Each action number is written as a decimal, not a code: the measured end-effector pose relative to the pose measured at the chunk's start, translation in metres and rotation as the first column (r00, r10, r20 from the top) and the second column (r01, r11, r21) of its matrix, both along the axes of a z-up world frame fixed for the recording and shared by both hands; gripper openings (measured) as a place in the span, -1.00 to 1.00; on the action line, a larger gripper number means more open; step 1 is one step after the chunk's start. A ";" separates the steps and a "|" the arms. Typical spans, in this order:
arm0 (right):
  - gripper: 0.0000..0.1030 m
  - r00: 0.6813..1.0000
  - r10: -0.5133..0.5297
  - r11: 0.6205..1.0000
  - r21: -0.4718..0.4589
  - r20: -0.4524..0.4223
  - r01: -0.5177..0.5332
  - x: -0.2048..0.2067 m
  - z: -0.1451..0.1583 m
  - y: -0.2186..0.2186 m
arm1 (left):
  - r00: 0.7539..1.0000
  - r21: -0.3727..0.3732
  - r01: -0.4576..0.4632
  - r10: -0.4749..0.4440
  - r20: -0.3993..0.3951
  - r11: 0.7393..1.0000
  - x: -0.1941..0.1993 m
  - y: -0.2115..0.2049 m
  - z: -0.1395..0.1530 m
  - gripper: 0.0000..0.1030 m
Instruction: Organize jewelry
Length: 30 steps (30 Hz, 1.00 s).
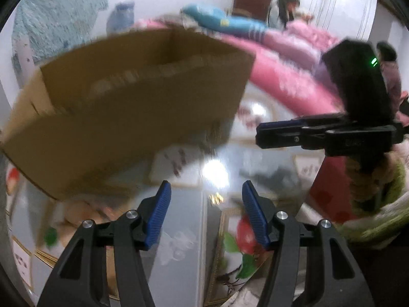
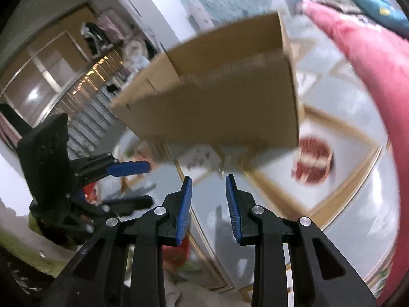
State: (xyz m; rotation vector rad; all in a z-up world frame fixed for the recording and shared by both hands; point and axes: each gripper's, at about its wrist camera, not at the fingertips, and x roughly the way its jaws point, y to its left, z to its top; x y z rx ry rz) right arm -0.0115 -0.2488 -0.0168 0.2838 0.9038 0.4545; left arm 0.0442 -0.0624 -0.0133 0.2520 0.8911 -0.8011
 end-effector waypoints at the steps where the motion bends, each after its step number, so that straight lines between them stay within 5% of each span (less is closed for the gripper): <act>1: -0.46 1.000 0.002 1.000 -0.011 -0.004 -0.002 -0.001 -0.002 0.003 | 1.000 0.027 -0.007 0.007 -0.024 1.000 0.001 -0.006 -0.009 0.09; 6: -0.46 1.000 -0.001 1.000 -0.023 -0.010 0.001 -0.004 -0.008 0.013 | 0.997 0.025 -0.027 0.029 -0.075 0.999 0.001 -0.012 -0.025 -0.05; 13: -0.46 0.999 -0.034 0.999 0.012 -0.024 0.035 -0.005 -0.017 0.000 | 0.999 0.119 0.015 -0.020 0.045 0.993 -0.009 -0.031 -0.028 -0.38; 21: -0.46 0.999 -0.041 0.999 0.020 -0.028 0.042 -0.005 -0.024 -0.004 | 0.998 0.123 0.014 -0.021 0.058 0.992 -0.007 -0.036 -0.028 -0.68; 30: -0.46 0.999 -0.044 0.999 0.019 -0.020 0.045 -0.005 -0.024 -0.006 | 0.995 0.190 0.016 -0.035 0.098 0.982 -0.015 -0.044 -0.028 -0.69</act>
